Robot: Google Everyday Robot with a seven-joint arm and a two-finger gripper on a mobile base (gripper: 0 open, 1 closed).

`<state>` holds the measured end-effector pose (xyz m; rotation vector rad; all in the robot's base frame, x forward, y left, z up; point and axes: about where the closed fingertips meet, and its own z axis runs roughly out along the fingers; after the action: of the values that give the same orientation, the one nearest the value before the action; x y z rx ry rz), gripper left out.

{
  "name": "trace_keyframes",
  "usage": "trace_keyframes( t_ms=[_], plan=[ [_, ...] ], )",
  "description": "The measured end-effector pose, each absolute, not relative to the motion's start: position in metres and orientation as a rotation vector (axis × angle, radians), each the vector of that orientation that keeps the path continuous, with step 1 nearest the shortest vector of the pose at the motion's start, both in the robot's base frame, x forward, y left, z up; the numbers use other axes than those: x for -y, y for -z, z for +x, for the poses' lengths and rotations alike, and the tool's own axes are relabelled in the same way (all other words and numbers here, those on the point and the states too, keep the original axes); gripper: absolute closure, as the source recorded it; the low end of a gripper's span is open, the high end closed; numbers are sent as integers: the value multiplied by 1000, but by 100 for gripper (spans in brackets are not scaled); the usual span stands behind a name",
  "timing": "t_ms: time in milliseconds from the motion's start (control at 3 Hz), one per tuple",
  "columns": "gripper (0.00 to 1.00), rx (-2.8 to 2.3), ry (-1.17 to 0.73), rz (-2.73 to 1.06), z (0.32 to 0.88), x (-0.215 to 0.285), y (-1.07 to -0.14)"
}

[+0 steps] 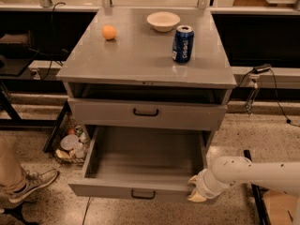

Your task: Open middle drawer

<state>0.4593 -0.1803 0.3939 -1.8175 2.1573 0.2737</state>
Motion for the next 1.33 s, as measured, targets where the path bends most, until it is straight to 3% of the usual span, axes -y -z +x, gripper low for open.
trace_keyframes(
  t_ms=[333, 1333],
  plan=[
    [83, -2157, -277, -1819, 458, 179, -393],
    [13, -2157, -287, -1825, 456, 177, -390]
  ],
)
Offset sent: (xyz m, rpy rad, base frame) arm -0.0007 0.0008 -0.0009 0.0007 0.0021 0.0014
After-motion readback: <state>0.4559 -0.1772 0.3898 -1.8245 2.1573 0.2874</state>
